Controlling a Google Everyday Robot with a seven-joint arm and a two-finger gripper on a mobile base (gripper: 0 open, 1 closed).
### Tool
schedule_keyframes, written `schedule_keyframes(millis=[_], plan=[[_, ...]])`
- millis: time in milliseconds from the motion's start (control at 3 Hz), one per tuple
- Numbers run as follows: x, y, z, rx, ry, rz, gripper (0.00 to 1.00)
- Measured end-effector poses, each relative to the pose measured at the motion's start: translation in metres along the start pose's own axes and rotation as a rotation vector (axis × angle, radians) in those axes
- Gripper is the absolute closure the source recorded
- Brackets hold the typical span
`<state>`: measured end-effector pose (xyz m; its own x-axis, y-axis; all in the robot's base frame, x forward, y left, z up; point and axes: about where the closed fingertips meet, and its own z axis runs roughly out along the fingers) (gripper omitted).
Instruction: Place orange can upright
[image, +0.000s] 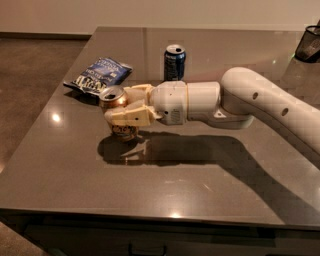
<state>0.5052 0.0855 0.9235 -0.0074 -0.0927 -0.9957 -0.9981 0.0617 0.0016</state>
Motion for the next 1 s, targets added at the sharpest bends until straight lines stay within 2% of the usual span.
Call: schedule_keyframes(millis=[333, 1000], plan=[[0.0037, -0.0005, 0.0023, -0.014, -0.025, 0.002, 0.84], [0.0102, -0.0027, 0.0014, -0.029, -0.033, 0.008, 0.23]])
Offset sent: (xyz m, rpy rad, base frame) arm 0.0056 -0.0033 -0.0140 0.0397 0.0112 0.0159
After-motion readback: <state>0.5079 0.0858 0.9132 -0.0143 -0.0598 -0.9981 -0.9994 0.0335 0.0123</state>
